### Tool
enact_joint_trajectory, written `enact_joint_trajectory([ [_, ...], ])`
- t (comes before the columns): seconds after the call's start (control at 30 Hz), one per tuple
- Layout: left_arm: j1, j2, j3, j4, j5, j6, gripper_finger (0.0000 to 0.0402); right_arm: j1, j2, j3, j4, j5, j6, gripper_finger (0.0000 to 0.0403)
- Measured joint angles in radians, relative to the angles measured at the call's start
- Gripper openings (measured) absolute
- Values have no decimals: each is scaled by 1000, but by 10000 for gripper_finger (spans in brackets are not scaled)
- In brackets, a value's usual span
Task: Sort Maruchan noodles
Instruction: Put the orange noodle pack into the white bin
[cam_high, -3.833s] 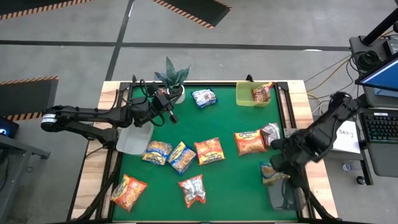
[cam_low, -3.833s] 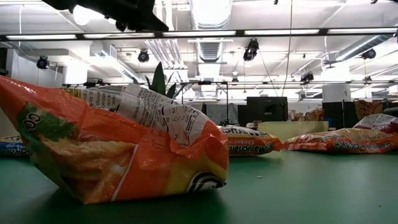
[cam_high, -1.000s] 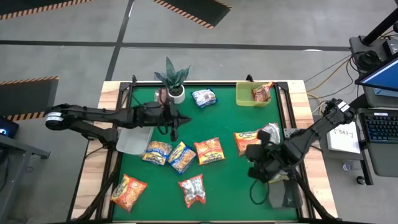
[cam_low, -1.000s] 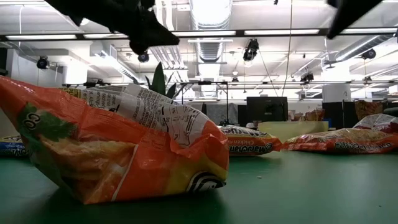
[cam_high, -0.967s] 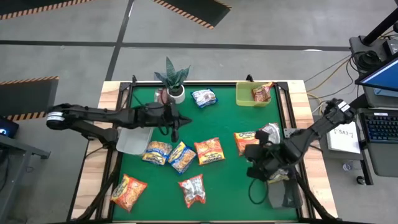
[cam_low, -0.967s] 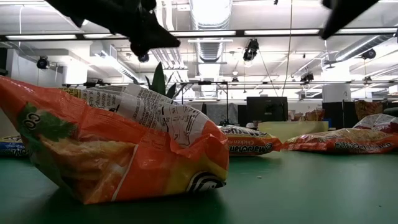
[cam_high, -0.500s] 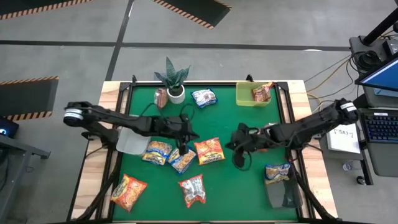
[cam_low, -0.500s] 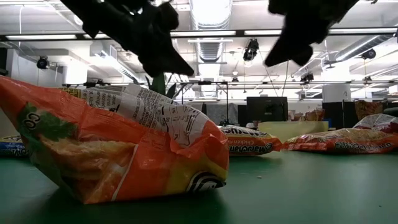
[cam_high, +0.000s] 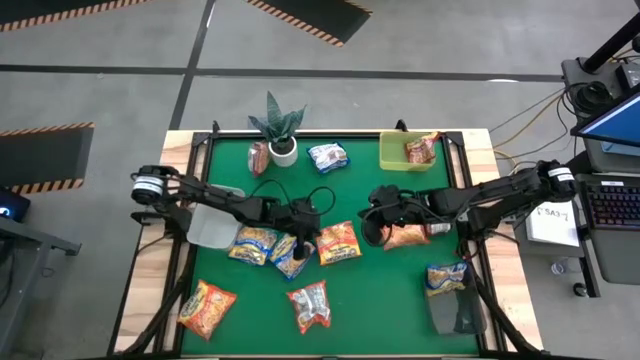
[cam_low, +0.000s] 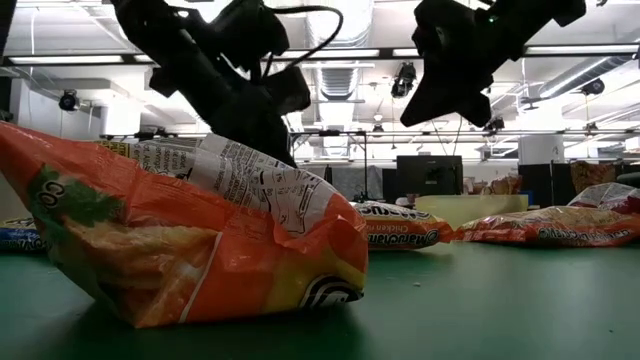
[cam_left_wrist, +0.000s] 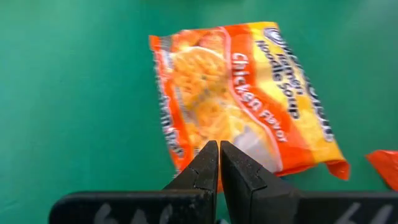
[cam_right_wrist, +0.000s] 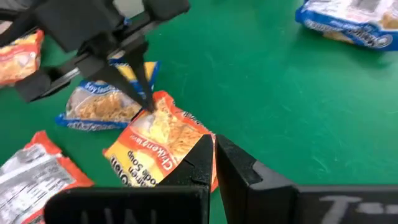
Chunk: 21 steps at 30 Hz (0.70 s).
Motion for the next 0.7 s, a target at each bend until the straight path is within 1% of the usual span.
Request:
enact_joint_trajectory([
  [0.07,-1,2,-2,0,26,1,0,-2,0,0,-4,11,19,9],
  [0.2,-3,2,-5,-1,32,1,0,-8,0,-4,-5,2,77,11],
  [0.3,-3,10,-6,5,32,-1,0,-26,0,-7,-25,-76,120,29],
  [0.37,-3,23,-6,4,32,-3,0,-35,0,-13,-33,-137,136,50],
  [0.5,-3,54,-6,6,32,-6,0,-36,0,-35,-33,-199,188,109],
  [0.7,-3,76,-10,3,31,-15,0,-35,0,-73,-27,-211,281,204],
])
